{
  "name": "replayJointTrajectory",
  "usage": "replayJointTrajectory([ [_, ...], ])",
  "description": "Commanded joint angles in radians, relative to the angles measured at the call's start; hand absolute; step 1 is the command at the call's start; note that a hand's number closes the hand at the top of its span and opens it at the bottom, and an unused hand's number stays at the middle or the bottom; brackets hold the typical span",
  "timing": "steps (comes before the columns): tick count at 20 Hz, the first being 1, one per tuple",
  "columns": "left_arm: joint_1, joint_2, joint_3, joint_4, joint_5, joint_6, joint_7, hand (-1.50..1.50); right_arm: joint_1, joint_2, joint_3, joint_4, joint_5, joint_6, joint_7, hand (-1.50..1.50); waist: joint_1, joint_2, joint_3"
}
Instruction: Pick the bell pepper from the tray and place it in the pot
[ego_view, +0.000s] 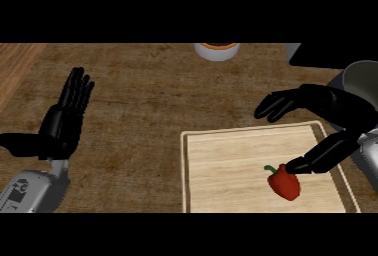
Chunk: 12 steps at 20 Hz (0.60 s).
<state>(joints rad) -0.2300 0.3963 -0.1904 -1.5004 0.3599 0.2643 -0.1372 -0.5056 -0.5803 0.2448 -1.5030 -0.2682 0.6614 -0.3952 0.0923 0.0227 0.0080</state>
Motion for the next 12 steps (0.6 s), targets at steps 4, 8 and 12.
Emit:
replayJointTrajectory([
  [4, -0.051, -0.006, 0.017, -0.002, 0.013, 0.014, 0.043, 0.00, -0.102, -0.132, 0.003, 0.024, 0.147, 0.212, -0.348, -1.50, -0.016, 0.005, 0.001],
  [8, -0.085, -0.006, 0.026, 0.011, 0.024, 0.010, 0.071, 0.00, -0.163, -0.214, 0.070, 0.014, 0.285, 0.163, -0.406, -1.50, -0.014, 0.008, -0.001],
  [12, -0.108, -0.008, 0.029, 0.012, 0.007, 0.031, 0.079, 0.00, -0.175, -0.299, 0.186, -0.044, 0.433, 0.091, -0.484, -1.50, -0.028, 0.001, -0.002],
])
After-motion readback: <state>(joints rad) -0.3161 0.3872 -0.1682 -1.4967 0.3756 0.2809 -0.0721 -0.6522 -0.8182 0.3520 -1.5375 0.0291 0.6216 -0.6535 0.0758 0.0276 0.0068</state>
